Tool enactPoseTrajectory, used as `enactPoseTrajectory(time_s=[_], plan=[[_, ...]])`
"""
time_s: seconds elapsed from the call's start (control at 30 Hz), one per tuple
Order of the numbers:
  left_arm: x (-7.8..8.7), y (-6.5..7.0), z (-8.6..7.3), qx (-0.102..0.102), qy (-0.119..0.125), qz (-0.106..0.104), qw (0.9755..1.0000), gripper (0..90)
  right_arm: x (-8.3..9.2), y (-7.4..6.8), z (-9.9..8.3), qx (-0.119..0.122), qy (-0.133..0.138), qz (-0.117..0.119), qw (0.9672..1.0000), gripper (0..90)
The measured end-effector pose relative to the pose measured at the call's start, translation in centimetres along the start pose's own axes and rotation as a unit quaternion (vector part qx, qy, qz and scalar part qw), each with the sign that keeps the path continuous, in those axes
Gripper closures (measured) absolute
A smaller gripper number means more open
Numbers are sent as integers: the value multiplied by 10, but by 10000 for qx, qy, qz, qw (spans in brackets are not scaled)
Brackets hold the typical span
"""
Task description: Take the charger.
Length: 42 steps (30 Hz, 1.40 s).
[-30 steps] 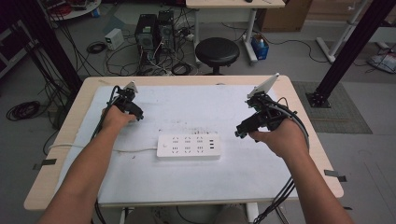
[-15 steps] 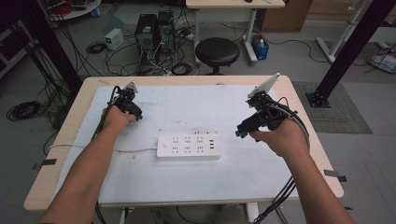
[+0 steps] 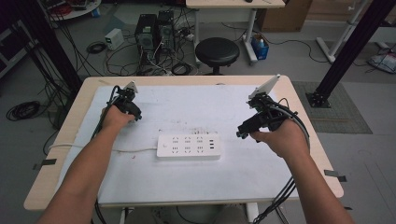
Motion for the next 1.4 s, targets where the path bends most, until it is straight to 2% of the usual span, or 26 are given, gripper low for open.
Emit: enactPoseTrajectory(time_s=[0.17, 0.4, 0.43, 0.47, 0.67, 0.83, 0.97, 1.07, 1.17, 1.27, 1.37, 1.4], plan=[[13, 2, -5, -140, 45, -76, 9999, 424, -1, -1, 2, 31, 8, -27, 10000, 111], [32, 15, -17, -580, -6, -244, 9980, 424, -2, -6, 4, 52, -10, -6, 10000, 111], [32, 15, -17, -580, -6, -244, 9980, 424, -2, -6, 4, 52, -10, -6, 10000, 111], [37, 19, -20, -714, -11, -296, 9970, 424, -4, -9, 4, 70, -41, 3, 10000, 111], [56, 30, -32, -1020, 58, -488, 9936, 424, -5, -13, 6, 81, -50, 45, 9999, 111], [72, 33, -42, -1160, 74, -565, 9916, 424, -6, -16, 6, 94, -70, 36, 9999, 110], [87, 35, -50, -1348, 111, -519, 9895, 424, -6, -17, 5, 90, -104, 21, 9999, 111], [98, 39, -55, -1424, 109, -601, 9879, 424, -8, -17, 5, 110, -106, 32, 9999, 111], [109, 43, -59, -1530, 131, -624, 9862, 424, -9, -18, 4, 93, -170, 41, 9998, 111], [125, 48, -64, -1672, 156, -714, 9832, 424, -10, -17, 4, 89, -203, 37, 9997, 111], [138, 51, -69, -1758, 190, -693, 9818, 424, -11, -17, 5, 81, -196, 42, 9998, 111], [141, 52, -70, -1739, 206, -706, 9820, 424, -11, -17, 5, 93, -197, 44, 9998, 111]])
Point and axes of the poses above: each handheld gripper's, and its own axes: x roughly backward along the jaws, z roughly out of its top, y roughly to its right, the point moved 8 cm from there along -x, roughly forward along the jaws
